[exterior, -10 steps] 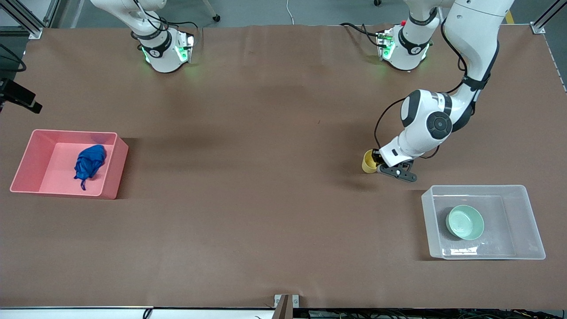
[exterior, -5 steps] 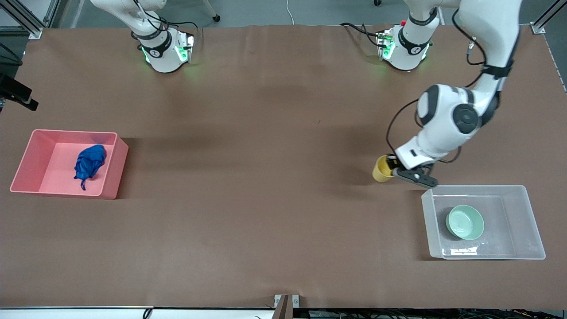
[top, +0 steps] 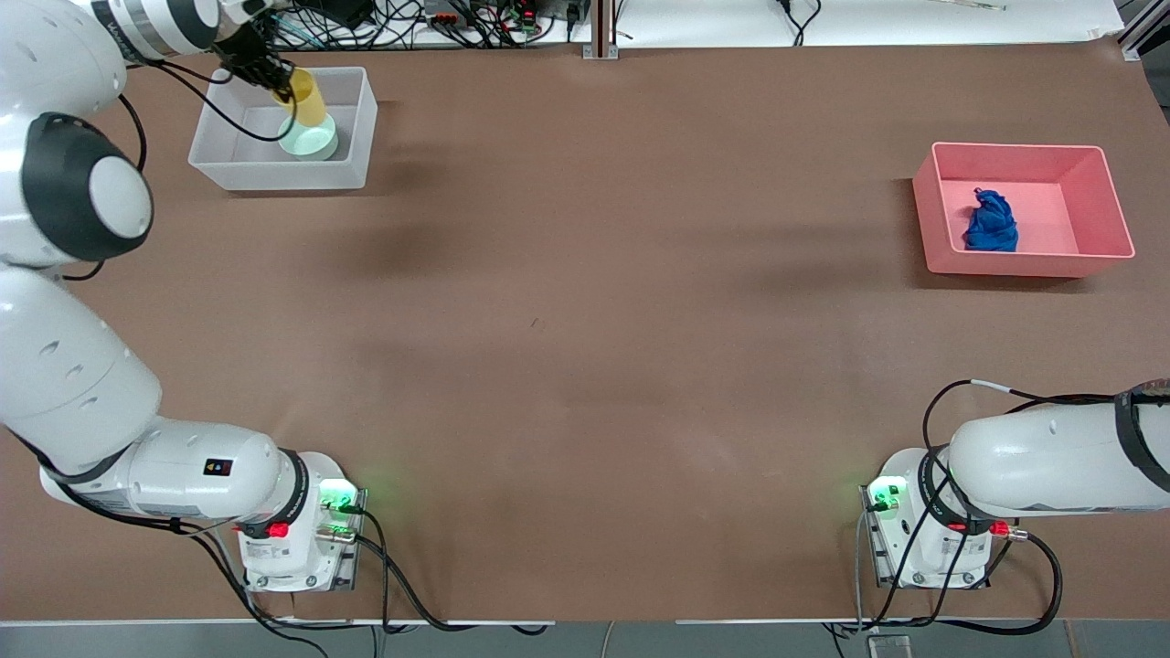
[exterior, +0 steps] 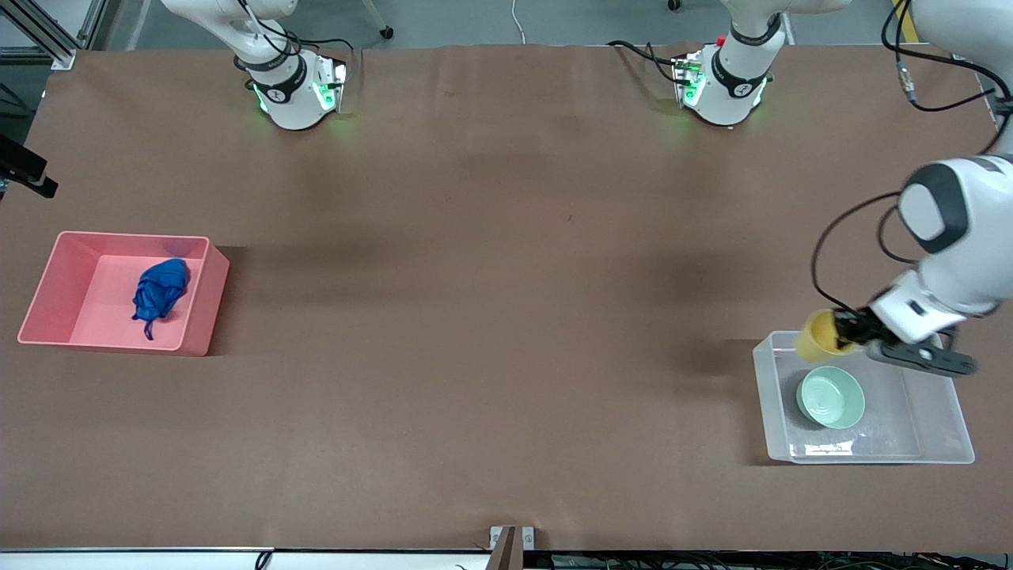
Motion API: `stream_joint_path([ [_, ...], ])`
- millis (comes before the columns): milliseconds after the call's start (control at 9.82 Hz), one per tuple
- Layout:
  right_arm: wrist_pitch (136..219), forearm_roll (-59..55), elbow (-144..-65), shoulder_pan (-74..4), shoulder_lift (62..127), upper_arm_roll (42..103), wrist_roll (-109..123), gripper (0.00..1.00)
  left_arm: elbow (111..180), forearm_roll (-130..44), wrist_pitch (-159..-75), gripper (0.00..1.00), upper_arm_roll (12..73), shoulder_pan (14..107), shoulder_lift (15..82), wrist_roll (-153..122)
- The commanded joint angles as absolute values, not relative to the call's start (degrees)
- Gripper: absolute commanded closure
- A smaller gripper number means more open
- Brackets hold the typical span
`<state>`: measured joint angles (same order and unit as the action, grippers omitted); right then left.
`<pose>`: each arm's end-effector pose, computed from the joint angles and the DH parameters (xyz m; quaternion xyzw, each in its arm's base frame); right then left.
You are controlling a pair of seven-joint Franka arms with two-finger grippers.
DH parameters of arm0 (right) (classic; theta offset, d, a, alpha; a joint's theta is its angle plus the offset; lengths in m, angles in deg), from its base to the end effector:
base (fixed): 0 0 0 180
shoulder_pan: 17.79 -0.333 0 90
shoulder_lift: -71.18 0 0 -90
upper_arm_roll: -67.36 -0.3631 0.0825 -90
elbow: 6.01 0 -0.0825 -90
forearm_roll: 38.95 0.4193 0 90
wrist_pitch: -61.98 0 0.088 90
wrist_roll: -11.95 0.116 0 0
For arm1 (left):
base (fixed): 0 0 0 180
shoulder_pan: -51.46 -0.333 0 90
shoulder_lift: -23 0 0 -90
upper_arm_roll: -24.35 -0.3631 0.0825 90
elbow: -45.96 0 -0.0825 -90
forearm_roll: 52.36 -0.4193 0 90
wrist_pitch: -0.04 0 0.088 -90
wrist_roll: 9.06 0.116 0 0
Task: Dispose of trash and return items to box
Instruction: 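Carry the yellow cup into the clear box onto the green bowl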
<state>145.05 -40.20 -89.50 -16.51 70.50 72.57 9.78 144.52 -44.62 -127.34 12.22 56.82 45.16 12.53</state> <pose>0.5684 -0.0678 0.7158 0.9992 -0.0390 0.0015 0.0104 0.7138 0.0635 0.3952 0.9927 -0.1014 0.0654 0.0010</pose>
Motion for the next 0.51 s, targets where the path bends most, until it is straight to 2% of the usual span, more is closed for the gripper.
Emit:
stream_joint_path([
  [0, 144.2, -38.6, -88.8, -16.3, 71.1, 72.5, 9.7, 0.00, 134.8, -44.8, -126.8, 1.00, 9.9, 55.3, 57.1, 14.6],
  [204, 144.2, -38.6, -89.2, -16.2, 71.0, 72.5, 9.7, 0.00, 132.1, -40.0, -128.0, 0.99, 8.3, 54.6, 62.8, 15.0],
  [407, 144.2, -39.2, -88.4, -16.1, 71.0, 72.5, 11.0, 0.00, 132.2, -38.3, -130.7, 0.94, 8.2, 54.5, 64.8, 15.0],
])
